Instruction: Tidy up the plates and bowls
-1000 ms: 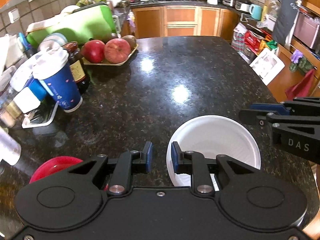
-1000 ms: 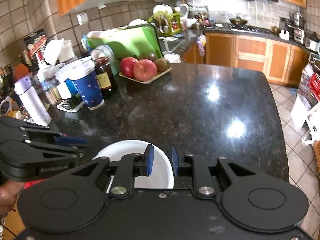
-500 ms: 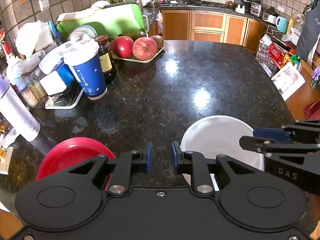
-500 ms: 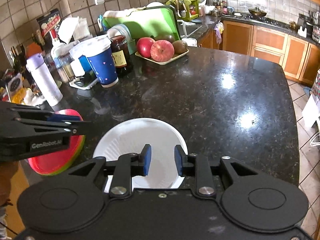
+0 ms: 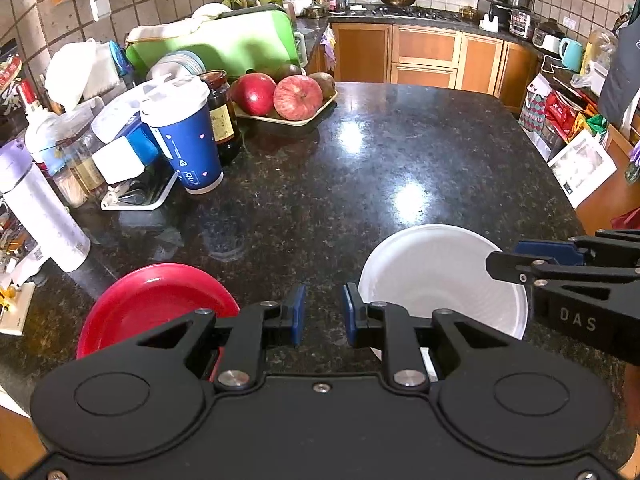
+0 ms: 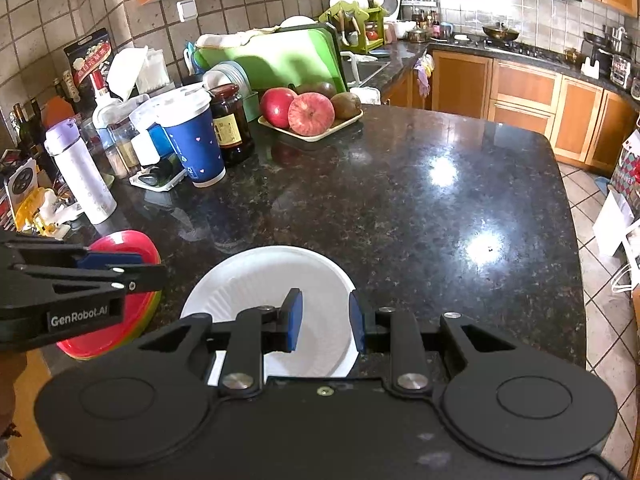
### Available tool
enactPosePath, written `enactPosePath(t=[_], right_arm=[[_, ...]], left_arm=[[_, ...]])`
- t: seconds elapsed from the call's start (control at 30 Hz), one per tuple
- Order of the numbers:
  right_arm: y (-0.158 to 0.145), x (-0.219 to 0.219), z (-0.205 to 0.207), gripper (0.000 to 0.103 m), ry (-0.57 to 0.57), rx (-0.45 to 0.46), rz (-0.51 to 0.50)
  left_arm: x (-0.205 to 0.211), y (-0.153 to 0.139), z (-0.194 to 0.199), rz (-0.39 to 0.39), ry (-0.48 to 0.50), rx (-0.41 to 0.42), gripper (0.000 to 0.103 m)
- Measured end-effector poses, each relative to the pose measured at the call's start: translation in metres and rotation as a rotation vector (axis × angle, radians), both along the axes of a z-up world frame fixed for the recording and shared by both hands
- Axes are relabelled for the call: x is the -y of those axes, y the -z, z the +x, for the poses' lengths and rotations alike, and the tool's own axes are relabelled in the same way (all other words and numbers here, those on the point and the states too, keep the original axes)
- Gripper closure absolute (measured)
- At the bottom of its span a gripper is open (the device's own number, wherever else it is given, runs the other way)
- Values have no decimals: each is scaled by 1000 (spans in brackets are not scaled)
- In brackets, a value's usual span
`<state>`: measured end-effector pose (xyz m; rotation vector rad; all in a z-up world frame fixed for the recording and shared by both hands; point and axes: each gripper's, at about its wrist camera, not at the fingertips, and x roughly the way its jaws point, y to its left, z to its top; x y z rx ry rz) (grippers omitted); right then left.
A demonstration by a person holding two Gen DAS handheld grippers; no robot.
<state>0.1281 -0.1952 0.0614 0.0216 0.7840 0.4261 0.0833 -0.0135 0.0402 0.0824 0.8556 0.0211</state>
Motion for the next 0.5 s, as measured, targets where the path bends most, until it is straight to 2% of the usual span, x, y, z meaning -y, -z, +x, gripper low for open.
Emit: enactPosePath(t=[0.5], right_arm=[[1,1,-6,76,6,4,21]], left_arm=[[-3,1,-7,17,-8,15,72]])
